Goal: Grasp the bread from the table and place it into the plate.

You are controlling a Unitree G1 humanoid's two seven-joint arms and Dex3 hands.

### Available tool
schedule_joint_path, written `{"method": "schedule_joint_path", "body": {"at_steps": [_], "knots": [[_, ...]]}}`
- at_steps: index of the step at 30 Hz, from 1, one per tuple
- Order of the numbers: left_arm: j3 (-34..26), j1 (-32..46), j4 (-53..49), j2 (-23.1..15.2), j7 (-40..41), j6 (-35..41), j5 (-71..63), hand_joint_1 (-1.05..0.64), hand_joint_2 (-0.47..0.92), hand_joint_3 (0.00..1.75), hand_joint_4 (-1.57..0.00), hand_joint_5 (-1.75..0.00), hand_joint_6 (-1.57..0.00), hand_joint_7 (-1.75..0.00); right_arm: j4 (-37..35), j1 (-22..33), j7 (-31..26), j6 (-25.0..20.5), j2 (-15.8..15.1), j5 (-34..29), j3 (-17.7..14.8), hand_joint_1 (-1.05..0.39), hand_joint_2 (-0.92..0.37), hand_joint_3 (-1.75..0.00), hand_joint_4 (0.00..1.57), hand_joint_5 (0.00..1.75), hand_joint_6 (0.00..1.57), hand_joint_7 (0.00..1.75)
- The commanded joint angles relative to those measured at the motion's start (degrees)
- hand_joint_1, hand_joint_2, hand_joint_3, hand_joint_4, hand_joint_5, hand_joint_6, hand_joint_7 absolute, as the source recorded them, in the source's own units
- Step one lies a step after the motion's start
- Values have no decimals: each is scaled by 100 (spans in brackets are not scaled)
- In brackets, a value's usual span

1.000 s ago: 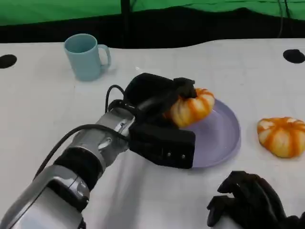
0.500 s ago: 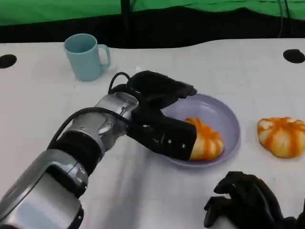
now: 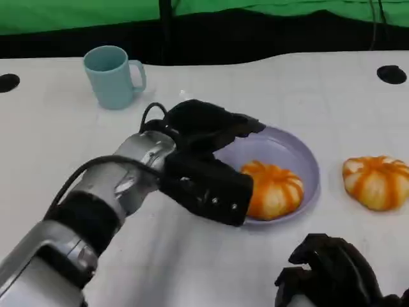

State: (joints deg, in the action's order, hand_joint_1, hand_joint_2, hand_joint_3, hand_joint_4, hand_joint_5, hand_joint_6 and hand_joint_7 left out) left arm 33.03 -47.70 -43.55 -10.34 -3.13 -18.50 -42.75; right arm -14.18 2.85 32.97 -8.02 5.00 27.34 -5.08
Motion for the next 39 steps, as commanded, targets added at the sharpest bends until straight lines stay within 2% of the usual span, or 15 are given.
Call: {"method": "schedule_joint_path", "body": {"at_steps": [1, 4, 8, 10, 11, 12, 13, 15, 16, 17, 24, 29, 33, 36, 39], "knots": [[-489, 684, 751, -366, 144, -334, 525, -59, 92, 32, -48, -46, -46, -5, 7, -10, -23, -18, -76, 27, -59, -105, -72, 0, 157, 73, 157, 38], [-733, 1047, 1077, -445, 193, -542, 824, -56, 92, 31, -52, -49, -50, -6, -9, -17, -9, -10, -79, 34, -70, -105, -72, 0, 157, 74, 157, 38], [-1330, 1796, 1432, -344, 200, -1061, 1841, -52, 92, 28, -60, -55, -59, -10, -98, -72, 46, -49, -83, 111, -123, -105, -71, 0, 157, 73, 157, 36], [-1634, 2233, 1587, -241, 27, -1359, 2578, -52, 92, 27, -63, -80, -72, -16, -166, -115, 76, -34, -83, 126, -141, -104, -70, 0, 157, 73, 157, 37], [-1757, 2461, 1711, -218, -132, -1461, 2958, -51, 92, 28, -59, -106, -77, -22, -191, -126, 89, -7, -80, 117, -140, -104, -70, 0, 157, 74, 157, 38], [-1854, 2679, 1875, -204, -335, -1468, 3327, -51, 92, 30, -56, -130, -78, -31, -201, -122, 86, 30, -70, 95, -134, -104, -70, 0, 157, 74, 157, 38], [-1925, 2830, 1998, -191, -496, -1457, 3585, -52, 92, 31, -59, -156, -67, -69, -208, -119, 85, 55, -61, 77, -132, -104, -71, 0, 157, 74, 157, 38], [-2078, 3177, 2310, -168, -851, -1365, 4166, -53, 92, 32, -60, -170, -53, -111, -204, -105, 72, 92, -53, 36, -121, -104, -71, -1, 157, 74, 157, 38], [-2154, 3351, 2506, -146, -990, -1214, 4428, -54, 92, 32, -60, -173, -48, -134, -200, -103, 61, 94, -54, 23, -116, -104, -72, -1, 157, 74, 157, 38], [-2211, 3473, 2657, -130, -1097, -1086, 4607, -54, 92, 31, -61, -174, -46, -144, -198, -102, 53, 94, -55, 14, -114, -104, -72, -1, 157, 74, 157, 38], [-2559, 4369, 3612, 100, -1576, -294, 5705, -61, 92, 33, -64, -175, -46, -167, -302, -194, 110, 122, -70, 20, -148, -105, -72, -1, 157, 74, 157, 37], [-2790, 4859, 3822, 308, -2085, 311, 6578, -64, 92, 28, -77, -175, -55, -174, -418, -283, 143, 78, -102, 33, -189, -105, -71, 0, 157, 74, 157, 37], [-2961, 5003, 3739, 420, -2526, 599, 6980, -59, 92, 26, -80, -175, -56, -175, -418, -279, 105, 124, -78, -7, -196, -105, -72, 0, 157, 74, 157, 37], [-3184, 4985, 3490, 523, -2921, 939, 7435, -54, 92, 32, -82, -175, -55, -175, -417, -295, 107, 102, -85, -9, -192, -105, -71, 0, 157, 74, 157, 37], [-3346, 4944, 3274, 558, -3205, 1089, 7581, -55, 92, 32, -82, -175, -54, -175, -378, -280, 95, 73, -75, 6, -192, -105, -71, 0, 157, 74, 157, 37]]}}
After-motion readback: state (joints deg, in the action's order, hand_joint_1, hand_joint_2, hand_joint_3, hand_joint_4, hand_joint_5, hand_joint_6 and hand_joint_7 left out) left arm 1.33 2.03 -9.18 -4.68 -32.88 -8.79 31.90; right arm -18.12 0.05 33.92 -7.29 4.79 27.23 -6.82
